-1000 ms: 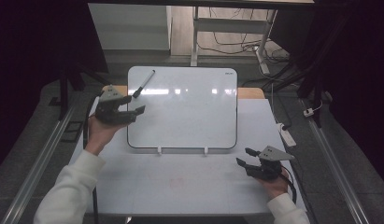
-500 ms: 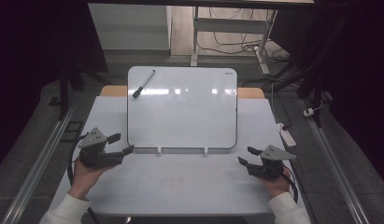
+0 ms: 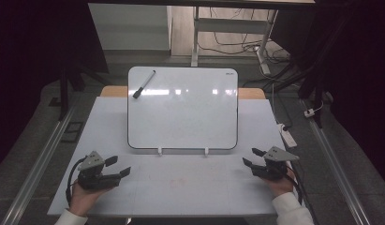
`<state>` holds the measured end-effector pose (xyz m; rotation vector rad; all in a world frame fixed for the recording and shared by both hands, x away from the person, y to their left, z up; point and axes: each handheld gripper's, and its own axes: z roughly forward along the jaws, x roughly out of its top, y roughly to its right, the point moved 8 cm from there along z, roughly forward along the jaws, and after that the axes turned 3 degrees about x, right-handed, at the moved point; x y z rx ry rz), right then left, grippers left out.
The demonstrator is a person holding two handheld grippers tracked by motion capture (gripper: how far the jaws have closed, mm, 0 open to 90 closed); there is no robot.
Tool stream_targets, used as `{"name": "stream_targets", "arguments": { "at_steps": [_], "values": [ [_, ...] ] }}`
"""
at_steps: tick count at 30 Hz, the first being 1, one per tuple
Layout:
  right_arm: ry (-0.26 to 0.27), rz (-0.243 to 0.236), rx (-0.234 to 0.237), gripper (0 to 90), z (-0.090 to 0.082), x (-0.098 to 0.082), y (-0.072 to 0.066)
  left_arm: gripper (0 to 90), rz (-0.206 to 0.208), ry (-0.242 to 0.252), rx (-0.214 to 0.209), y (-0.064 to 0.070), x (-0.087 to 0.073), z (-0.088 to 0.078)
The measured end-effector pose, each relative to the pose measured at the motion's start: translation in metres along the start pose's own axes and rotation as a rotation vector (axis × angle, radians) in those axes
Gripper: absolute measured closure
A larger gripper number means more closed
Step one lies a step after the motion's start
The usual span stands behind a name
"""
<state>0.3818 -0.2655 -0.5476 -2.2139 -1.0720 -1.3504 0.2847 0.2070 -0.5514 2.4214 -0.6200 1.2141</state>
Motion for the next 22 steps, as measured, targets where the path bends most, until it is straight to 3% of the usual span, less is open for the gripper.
{"name": "stream_targets", "arguments": {
  "at_steps": [9, 22],
  "values": [
    [0.009, -0.002, 0.007, 41.5, -0.0019, 0.0007, -0.0010, 28.1, 0.025, -0.016, 0.015, 0.0008, -0.0013, 0.0069],
    [0.018, -0.018, 0.026, 41.4, -0.0035, 0.0032, -0.0076, 27.7, 0.023, -0.021, 0.019, -0.0004, -0.0022, 0.0089]
  ]
}}
